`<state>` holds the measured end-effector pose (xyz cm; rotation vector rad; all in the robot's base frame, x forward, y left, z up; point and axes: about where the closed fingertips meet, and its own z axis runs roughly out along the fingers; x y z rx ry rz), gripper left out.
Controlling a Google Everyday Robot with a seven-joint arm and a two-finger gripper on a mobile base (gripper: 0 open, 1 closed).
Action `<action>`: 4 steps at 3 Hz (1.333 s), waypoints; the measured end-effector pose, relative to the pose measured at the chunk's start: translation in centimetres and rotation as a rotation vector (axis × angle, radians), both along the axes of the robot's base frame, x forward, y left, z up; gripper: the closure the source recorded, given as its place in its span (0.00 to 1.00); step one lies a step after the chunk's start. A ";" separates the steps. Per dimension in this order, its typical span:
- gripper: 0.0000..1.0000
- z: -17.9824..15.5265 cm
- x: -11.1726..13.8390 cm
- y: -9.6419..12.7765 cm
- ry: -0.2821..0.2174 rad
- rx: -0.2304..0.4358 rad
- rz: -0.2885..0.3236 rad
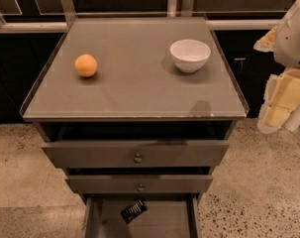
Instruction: Pick rxbar chocolate from bottom drawer and place on counter
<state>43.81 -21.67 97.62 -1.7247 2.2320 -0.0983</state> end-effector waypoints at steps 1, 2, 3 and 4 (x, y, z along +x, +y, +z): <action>0.00 0.5 -0.1 0.0 -0.021 -0.001 -0.012; 0.00 -0.5 -1.6 0.0 -0.048 0.055 -0.070; 0.00 -4.1 -4.0 1.2 -0.062 0.184 -0.140; 0.00 -7.5 -7.0 3.7 -0.092 0.318 -0.196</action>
Offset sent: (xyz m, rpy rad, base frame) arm -0.0340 -0.0090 -0.0431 0.1568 -0.0723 -0.1789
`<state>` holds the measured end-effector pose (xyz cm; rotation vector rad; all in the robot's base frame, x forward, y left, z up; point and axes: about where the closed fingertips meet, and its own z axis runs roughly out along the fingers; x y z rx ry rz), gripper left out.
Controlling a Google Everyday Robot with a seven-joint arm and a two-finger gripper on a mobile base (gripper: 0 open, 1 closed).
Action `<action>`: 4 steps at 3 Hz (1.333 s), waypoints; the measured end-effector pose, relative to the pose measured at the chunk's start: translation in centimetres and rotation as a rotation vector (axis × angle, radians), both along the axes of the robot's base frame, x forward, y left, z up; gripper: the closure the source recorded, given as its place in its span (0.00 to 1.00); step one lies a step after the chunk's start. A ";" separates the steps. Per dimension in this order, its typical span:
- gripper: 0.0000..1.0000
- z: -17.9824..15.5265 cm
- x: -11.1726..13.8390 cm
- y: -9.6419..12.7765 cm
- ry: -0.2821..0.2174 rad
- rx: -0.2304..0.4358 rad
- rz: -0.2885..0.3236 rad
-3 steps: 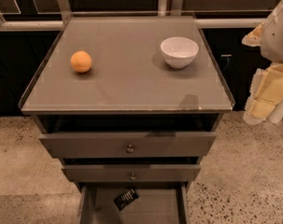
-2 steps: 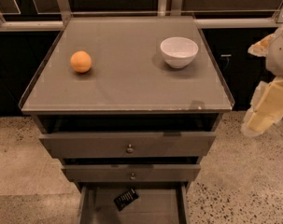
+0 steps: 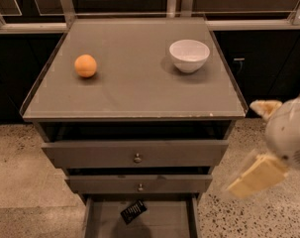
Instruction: Pick rxbar chocolate from bottom drawer and place on counter
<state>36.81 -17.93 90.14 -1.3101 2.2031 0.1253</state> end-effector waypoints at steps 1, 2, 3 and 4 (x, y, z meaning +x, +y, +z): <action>0.00 -5.9 -1.3 3.9 0.013 0.147 -0.030; 0.00 -8.4 -1.7 6.4 0.031 0.215 -0.059; 0.00 -8.1 -2.1 6.2 0.009 0.218 -0.068; 0.00 -12.5 -3.2 6.7 0.017 0.286 -0.096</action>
Offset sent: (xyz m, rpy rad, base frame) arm -0.0119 0.0334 -0.0494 0.1254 0.0078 -0.0270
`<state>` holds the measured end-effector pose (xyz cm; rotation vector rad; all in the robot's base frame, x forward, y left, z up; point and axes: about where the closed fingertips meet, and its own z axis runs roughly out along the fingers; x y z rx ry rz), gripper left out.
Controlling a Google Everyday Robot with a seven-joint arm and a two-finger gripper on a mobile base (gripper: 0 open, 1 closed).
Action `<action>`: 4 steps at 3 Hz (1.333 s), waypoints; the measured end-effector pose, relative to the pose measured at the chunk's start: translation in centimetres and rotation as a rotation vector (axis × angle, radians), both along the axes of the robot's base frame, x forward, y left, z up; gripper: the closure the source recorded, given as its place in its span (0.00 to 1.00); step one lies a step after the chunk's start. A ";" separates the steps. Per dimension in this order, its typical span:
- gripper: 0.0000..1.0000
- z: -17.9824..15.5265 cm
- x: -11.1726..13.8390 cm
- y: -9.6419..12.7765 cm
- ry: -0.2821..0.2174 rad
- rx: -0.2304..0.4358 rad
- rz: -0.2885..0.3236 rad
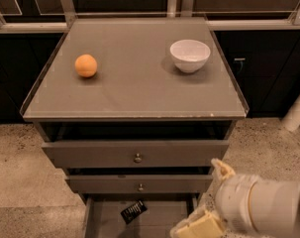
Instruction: Pick rxbar chocolate from bottom drawer and place on counter
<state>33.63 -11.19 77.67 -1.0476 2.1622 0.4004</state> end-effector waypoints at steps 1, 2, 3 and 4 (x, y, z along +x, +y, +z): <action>0.00 -8.1 -1.8 2.4 0.038 0.137 -0.048; 0.00 -12.7 -1.3 5.8 0.041 0.248 -0.076; 0.00 -14.6 -0.1 6.0 0.041 0.278 -0.115; 0.00 -14.6 -0.5 5.7 0.025 0.262 -0.141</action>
Offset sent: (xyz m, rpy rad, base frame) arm 0.0153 0.0840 -0.2209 0.4607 0.0671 -0.1981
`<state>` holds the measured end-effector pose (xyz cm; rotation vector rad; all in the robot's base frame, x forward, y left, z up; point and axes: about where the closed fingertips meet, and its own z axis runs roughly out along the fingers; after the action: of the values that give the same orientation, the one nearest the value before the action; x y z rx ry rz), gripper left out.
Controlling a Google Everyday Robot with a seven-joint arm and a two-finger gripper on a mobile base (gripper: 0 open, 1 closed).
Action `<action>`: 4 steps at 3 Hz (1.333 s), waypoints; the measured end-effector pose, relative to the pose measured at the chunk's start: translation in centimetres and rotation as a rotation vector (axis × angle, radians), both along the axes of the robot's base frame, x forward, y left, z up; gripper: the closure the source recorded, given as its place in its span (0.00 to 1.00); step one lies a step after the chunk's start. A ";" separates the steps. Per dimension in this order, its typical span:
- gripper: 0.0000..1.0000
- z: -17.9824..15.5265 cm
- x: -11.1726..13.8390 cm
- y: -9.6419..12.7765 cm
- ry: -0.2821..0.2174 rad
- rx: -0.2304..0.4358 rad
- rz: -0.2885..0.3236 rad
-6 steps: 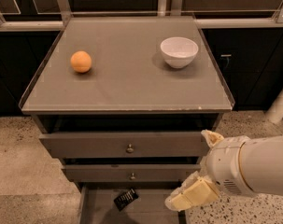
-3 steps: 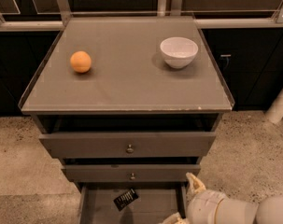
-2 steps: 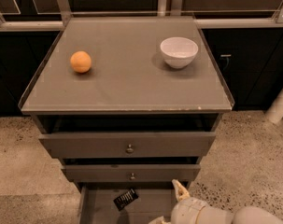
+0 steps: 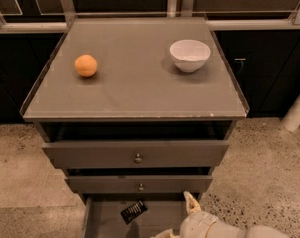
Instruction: Pick rxbar chocolate from bottom drawer and place on counter
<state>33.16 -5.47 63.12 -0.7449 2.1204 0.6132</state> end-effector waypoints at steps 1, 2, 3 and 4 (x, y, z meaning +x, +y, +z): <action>0.00 -1.5 -0.4 1.3 -0.039 -0.002 -0.019; 0.00 -5.4 1.1 1.6 -0.079 -0.006 -0.055; 0.00 -9.9 5.7 0.3 -0.153 -0.073 -0.061; 0.00 -15.7 10.3 -0.8 -0.154 -0.053 -0.088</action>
Offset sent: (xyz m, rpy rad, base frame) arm 0.0606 0.0316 -0.2020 0.1761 -0.0098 -0.2155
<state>43.45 -6.23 47.46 -0.7013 2.0223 0.4397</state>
